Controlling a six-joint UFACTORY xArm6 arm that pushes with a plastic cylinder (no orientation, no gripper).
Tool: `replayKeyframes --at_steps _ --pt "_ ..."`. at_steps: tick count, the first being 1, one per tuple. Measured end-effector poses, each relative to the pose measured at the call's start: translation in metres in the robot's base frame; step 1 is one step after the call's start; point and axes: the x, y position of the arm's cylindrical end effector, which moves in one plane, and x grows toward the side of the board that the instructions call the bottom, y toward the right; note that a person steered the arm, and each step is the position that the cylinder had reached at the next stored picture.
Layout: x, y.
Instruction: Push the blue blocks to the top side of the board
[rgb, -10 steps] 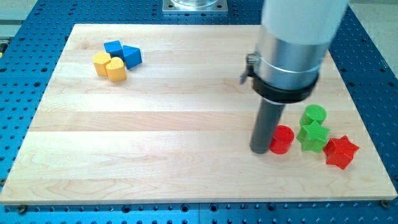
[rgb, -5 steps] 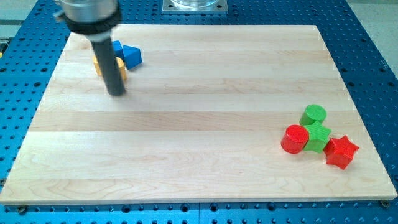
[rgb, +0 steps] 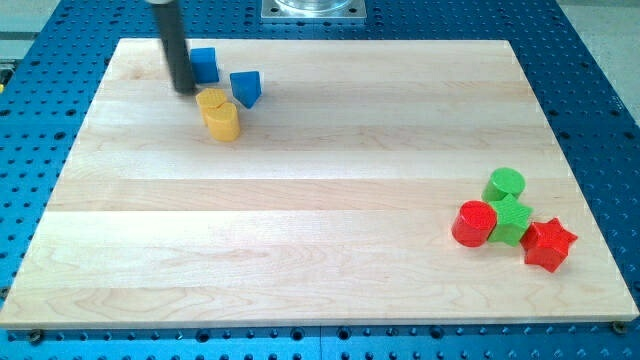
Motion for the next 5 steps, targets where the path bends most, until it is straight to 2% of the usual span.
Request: replayKeyframes --at_steps 1,2,3,4,5 --pt "-0.038 -0.001" --pt "-0.039 0.129" --pt "-0.026 0.157" --pt "0.019 0.139" --pt "0.036 0.162"
